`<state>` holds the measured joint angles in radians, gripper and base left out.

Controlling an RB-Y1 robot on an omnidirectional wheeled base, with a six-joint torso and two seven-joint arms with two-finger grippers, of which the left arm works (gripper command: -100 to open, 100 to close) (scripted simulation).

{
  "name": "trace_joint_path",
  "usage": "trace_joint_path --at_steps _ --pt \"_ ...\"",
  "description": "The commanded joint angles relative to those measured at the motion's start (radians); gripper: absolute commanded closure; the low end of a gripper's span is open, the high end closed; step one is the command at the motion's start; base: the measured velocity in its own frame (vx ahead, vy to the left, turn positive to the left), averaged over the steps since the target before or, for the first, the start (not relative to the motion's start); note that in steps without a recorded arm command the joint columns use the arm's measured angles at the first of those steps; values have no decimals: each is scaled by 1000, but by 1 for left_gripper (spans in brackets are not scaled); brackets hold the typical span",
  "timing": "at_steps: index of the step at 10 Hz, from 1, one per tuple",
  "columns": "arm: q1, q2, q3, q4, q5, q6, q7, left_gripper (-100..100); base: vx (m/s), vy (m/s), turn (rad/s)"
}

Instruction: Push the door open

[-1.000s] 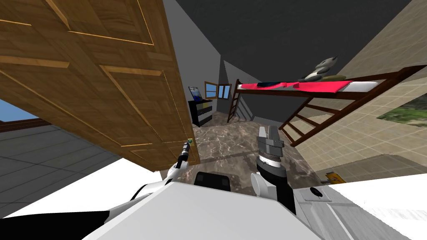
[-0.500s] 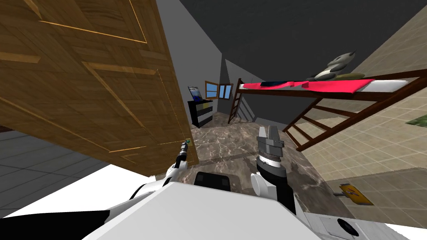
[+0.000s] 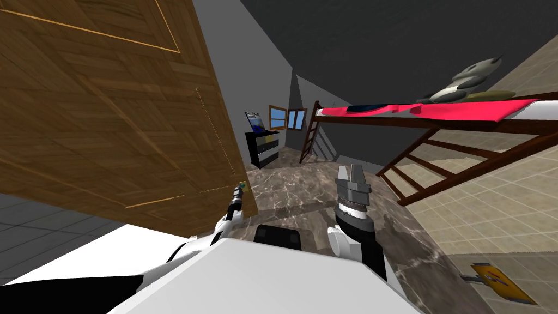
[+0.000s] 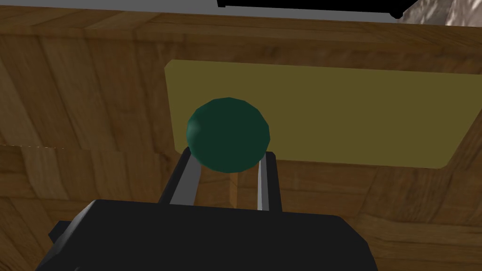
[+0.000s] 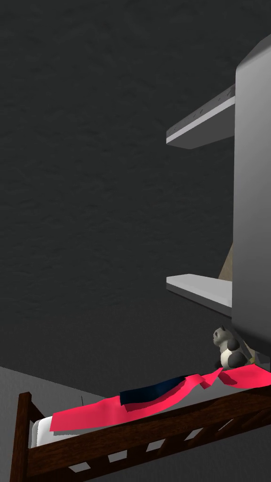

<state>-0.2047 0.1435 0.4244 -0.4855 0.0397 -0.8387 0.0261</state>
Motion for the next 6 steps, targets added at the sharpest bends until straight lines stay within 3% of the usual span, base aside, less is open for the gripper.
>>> trace_joint_path --at_steps 1,3,6 --pt "-5 -2 6 -3 4 -2 -5 100 159 -13 23" --pt "3 7 24 -3 14 -1 -9 100 102 -4 39" --pt "5 11 50 -1 29 -2 -20 100 211 0 41"
